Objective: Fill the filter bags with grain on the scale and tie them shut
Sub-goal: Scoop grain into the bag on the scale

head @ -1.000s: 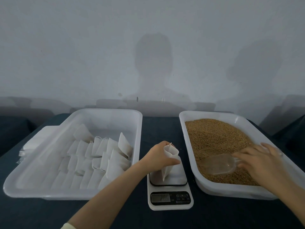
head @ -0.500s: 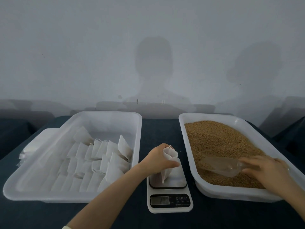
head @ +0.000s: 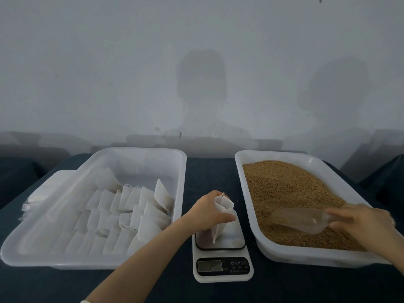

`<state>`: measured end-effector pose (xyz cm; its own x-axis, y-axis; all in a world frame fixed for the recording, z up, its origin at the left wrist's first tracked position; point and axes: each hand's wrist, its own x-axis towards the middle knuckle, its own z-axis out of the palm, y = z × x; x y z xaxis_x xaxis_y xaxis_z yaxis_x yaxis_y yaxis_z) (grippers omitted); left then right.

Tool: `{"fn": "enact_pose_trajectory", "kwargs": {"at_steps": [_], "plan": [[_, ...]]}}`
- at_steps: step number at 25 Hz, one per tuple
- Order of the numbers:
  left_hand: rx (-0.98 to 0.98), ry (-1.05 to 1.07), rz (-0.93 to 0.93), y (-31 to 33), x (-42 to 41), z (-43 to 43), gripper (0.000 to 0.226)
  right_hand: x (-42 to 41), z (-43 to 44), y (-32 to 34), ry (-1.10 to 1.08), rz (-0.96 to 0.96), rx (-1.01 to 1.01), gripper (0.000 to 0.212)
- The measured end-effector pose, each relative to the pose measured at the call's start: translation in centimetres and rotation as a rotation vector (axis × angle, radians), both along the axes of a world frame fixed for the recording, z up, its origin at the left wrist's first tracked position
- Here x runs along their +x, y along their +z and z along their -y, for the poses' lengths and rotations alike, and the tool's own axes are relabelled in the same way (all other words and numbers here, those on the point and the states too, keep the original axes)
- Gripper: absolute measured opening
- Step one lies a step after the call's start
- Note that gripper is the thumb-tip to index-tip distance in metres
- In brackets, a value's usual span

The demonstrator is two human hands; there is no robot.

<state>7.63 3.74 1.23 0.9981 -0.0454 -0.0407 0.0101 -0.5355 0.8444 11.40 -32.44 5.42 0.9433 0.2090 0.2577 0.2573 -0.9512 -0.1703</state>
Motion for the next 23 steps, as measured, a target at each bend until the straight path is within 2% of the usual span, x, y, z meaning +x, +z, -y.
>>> {"fn": "enact_pose_trajectory", "kwargs": {"at_steps": [4, 10, 13, 19, 23], "plan": [[0.001, -0.001, -0.007, 0.1, -0.1, 0.1, 0.053, -0.6, -0.1, 0.5, -0.064, -0.068, 0.02, 0.046], [0.012, -0.014, -0.024, 0.2, -0.3, 0.2, 0.06, -1.4, -0.3, 1.1, -0.046, -0.221, 0.334, 0.046], [0.021, -0.029, -0.029, 0.4, -0.3, 0.3, 0.063, -1.3, -1.5, 2.7, -0.005, -0.209, 0.397, 0.042], [0.009, -0.038, -0.044, 0.7, -0.7, 0.5, 0.062, -0.6, -6.7, 6.8, 0.176, -0.186, 0.313, 0.036], [0.01, -0.06, -0.018, 0.8, -0.7, 0.5, 0.051, 0.1, -9.9, 7.6, 0.28, -0.163, 0.196, 0.035]]}}
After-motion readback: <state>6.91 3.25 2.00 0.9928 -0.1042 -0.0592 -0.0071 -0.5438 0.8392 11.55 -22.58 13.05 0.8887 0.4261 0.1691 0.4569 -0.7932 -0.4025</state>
